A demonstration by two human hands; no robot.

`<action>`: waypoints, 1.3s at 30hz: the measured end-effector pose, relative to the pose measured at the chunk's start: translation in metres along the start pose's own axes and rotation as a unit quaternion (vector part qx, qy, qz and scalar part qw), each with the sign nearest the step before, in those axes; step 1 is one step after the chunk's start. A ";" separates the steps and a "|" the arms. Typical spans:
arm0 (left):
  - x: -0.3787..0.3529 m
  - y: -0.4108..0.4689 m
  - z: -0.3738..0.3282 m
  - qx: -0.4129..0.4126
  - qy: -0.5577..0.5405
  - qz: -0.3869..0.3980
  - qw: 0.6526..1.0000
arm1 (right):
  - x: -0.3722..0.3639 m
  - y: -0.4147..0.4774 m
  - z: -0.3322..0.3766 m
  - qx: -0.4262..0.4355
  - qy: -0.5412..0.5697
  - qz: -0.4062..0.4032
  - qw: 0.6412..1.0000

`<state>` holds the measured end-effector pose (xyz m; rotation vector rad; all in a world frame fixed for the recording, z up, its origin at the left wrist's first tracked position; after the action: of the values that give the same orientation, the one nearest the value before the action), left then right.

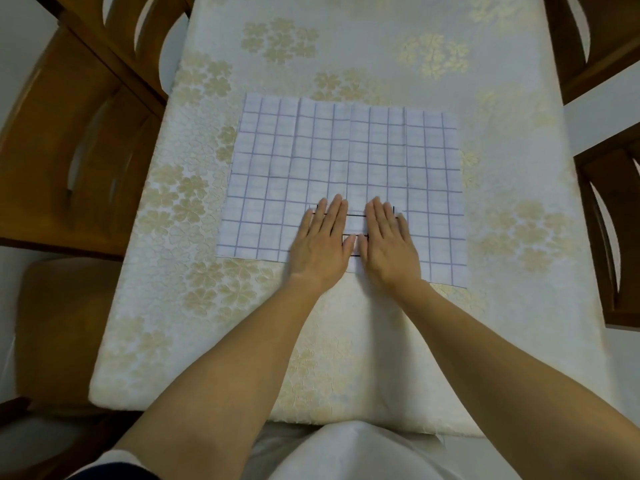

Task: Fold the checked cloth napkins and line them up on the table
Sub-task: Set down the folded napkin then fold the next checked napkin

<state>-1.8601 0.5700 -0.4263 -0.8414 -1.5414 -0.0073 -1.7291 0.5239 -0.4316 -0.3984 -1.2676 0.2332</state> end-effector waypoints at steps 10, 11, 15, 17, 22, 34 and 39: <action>-0.001 -0.016 0.027 0.068 -0.006 0.015 0.998 | 0.007 -0.003 -0.023 -0.099 -0.038 0.022 0.994; 0.001 -0.016 0.026 0.063 -0.014 0.011 0.998 | 0.008 -0.002 -0.022 -0.106 -0.034 0.019 0.994; 0.020 -0.011 0.016 0.031 -0.017 -0.068 0.997 | 0.028 0.001 0.007 -0.052 -0.019 -0.055 0.997; 0.019 -0.001 0.008 0.006 0.003 -0.047 0.999 | 0.029 0.007 0.029 0.011 0.000 -0.057 0.998; 0.000 0.006 0.001 -0.010 -0.001 0.001 1.000 | -0.001 0.011 0.034 0.014 0.009 0.006 1.000; 0.001 -0.009 0.034 0.086 0.000 0.012 0.996 | 0.012 -0.017 -0.031 -0.083 -0.008 0.036 0.996; 0.017 -0.007 0.021 0.061 0.018 -0.030 0.998 | 0.025 -0.003 -0.011 -0.081 0.004 -0.010 0.997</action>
<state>-1.8804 0.5833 -0.4120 -0.6959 -1.5170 0.0277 -1.7113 0.5287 -0.4115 -0.5249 -1.2866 0.1108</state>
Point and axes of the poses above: each hand's wrist, its own y-axis towards the middle knuckle, its own x-axis out of the back of the hand, z = x × y, the point moved 5 cm from there along y, towards the middle knuckle, and after that the axes turned 15 degrees about z, right-handed, at the moved point
